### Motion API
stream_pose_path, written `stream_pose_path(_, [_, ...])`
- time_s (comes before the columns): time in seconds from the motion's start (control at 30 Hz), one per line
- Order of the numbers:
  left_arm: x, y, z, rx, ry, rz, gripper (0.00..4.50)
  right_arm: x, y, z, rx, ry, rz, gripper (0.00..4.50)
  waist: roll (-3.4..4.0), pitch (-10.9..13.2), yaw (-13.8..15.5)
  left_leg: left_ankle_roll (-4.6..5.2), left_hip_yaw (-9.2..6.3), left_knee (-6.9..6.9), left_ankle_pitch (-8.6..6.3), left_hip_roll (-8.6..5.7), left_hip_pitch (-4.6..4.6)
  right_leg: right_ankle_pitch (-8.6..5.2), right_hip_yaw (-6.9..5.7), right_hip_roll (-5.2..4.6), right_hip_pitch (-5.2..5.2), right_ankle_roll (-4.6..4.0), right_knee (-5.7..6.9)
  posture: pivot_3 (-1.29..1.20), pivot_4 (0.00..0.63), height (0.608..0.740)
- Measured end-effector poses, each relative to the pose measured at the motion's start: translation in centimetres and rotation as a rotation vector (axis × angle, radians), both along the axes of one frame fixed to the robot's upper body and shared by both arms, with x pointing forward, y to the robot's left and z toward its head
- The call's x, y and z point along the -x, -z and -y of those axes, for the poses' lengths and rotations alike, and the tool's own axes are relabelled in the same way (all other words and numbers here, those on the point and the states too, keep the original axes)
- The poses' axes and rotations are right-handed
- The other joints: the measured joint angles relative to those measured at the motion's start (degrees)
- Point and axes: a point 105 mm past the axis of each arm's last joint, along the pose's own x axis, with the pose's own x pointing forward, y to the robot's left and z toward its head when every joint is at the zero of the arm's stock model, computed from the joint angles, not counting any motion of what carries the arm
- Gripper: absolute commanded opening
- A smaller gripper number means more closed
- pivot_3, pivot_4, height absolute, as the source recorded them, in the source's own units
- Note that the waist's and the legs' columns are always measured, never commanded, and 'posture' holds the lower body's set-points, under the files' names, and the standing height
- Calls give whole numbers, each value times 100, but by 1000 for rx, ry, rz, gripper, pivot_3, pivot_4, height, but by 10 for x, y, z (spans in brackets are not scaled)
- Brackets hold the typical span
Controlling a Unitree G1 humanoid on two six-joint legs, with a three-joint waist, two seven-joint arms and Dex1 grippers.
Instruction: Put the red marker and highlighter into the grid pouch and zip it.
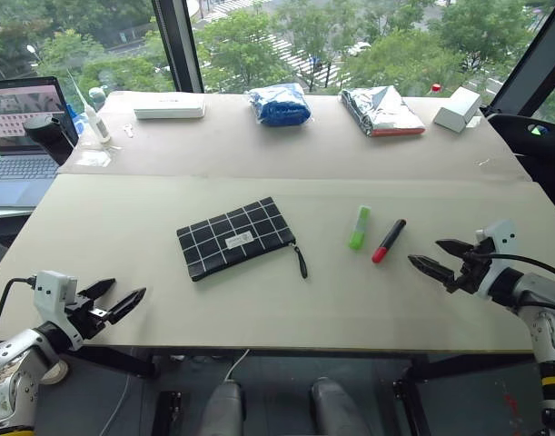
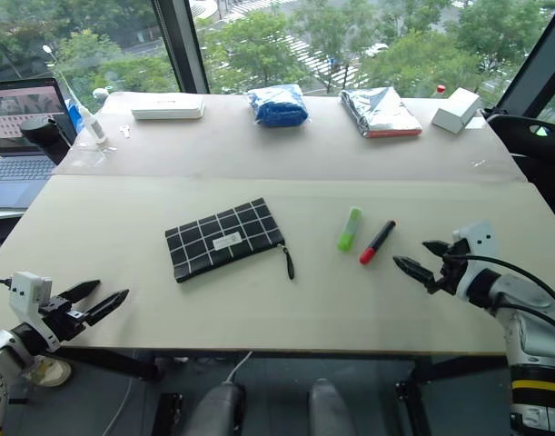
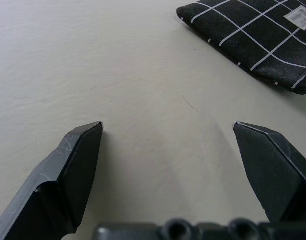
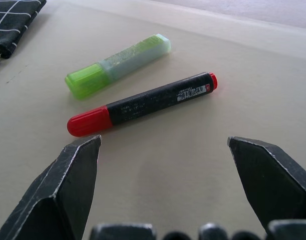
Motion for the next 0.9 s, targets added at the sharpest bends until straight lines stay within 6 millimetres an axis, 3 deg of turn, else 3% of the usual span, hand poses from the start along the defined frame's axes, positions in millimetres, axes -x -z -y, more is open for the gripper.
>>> stream_pose_path(0.4, [0,1,7,-19,88,9,4500,-3,-1,1,-6,8,17,4478,0,0,2,0,0,0,0,0,1,0,0,0,0,0,1,0,150,740])
stream_pose_path(0.43, [-1,1,7,-42,111,18,4500,-4,-2,1,-13,8,22,3958,0,0,5,0,0,0,0,0,1,0,-1,0,0,-1,1,0,150,740])
stream_pose_path(0.63, [-6,-1,7,-404,329,106,4500,-6,-21,-6,-82,-32,66,2003,1,0,18,0,2,0,0,-1,1,1,1,-1,0,-2,0,0,150,740])
stream_pose_path(0.8, [-23,-8,19,-503,420,181,4500,-10,-46,-27,-77,-106,137,314,2,0,12,0,1,0,0,1,0,1,0,0,-2,-1,5,0,150,740])
stream_pose_path(0.83, [-26,-10,22,-522,442,196,4500,-13,-52,-37,-79,-131,157,17,2,0,8,0,1,0,0,2,0,1,0,1,-2,-1,7,0,150,740])
stream_pose_path(0.9, [-34,-13,30,-561,491,231,4500,-21,-62,-60,-101,-166,194,17,2,0,-15,0,1,-1,0,3,0,1,0,3,-7,-1,11,0,150,740])
